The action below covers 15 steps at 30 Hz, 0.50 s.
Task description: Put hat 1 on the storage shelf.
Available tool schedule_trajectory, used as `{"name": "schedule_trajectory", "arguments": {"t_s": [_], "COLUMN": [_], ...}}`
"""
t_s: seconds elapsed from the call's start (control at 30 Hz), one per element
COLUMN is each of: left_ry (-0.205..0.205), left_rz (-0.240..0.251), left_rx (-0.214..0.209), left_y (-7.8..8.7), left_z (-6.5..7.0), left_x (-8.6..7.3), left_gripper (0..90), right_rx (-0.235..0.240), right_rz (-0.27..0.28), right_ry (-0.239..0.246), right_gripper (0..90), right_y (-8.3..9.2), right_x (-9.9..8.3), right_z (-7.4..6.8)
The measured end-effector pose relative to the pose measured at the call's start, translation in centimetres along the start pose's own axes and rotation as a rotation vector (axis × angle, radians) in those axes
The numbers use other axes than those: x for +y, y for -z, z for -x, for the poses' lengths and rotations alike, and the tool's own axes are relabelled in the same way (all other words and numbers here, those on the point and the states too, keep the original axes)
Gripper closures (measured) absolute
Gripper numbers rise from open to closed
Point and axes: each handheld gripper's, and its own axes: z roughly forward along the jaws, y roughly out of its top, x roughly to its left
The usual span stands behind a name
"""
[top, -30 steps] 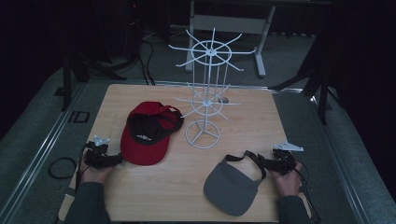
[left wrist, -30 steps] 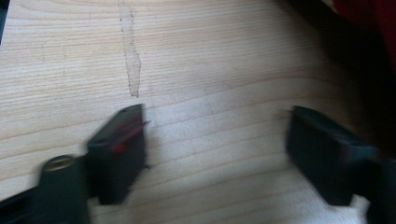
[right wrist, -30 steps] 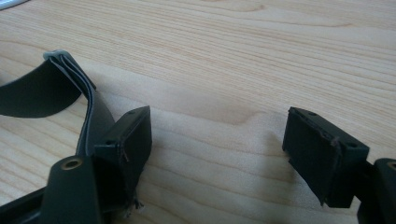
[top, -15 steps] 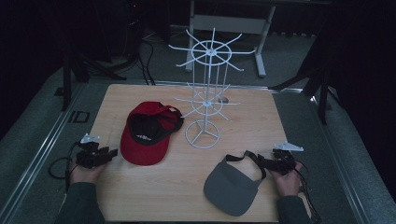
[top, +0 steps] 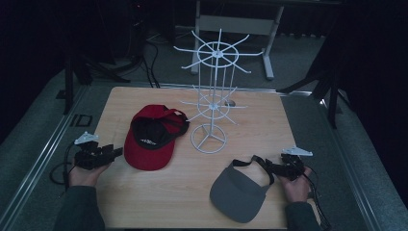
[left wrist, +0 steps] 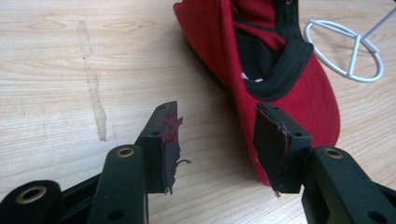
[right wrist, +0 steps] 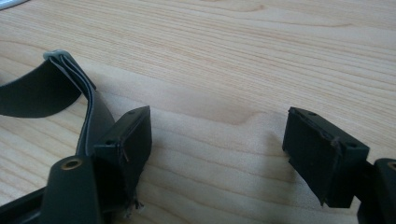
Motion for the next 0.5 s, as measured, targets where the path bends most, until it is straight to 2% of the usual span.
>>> {"name": "schedule_trajectory", "arguments": {"t_s": [0.07, 0.2, 0.3, 0.43, 0.5], "left_ry": [0.005, -0.02, -0.044, -0.041, -0.045], "left_rz": [0.002, -0.034, -0.061, -0.093, -0.109], "left_rx": [-0.025, -0.059, -0.062, -0.077, -0.077], "left_y": [0.0, -0.5, -1.1, -2.0, -2.4], "left_z": [0.1, 0.6, 1.0, 1.3, 1.5], "left_x": [0.1, 0.1, 0.1, 0.2, 0.2], "left_gripper": [51.5, 54.0, 55.3, 61.6, 62.0], "right_rx": [0.0, 0.0, 0.0, 0.0, 0.0], "right_rz": [0.0, 0.0, 0.0, 0.0, 0.0], "right_ry": [0.0, 0.001, 0.0, 0.0, 0.001], "right_gripper": [23.9, 23.8, 23.9, 23.9, 23.8], "right_y": [0.0, 0.0, 0.0, 0.0, 0.0], "right_x": [0.0, 0.0, 0.0, 0.0, 0.0], "right_z": [0.0, 0.0, 0.0, 0.0, 0.0]}}
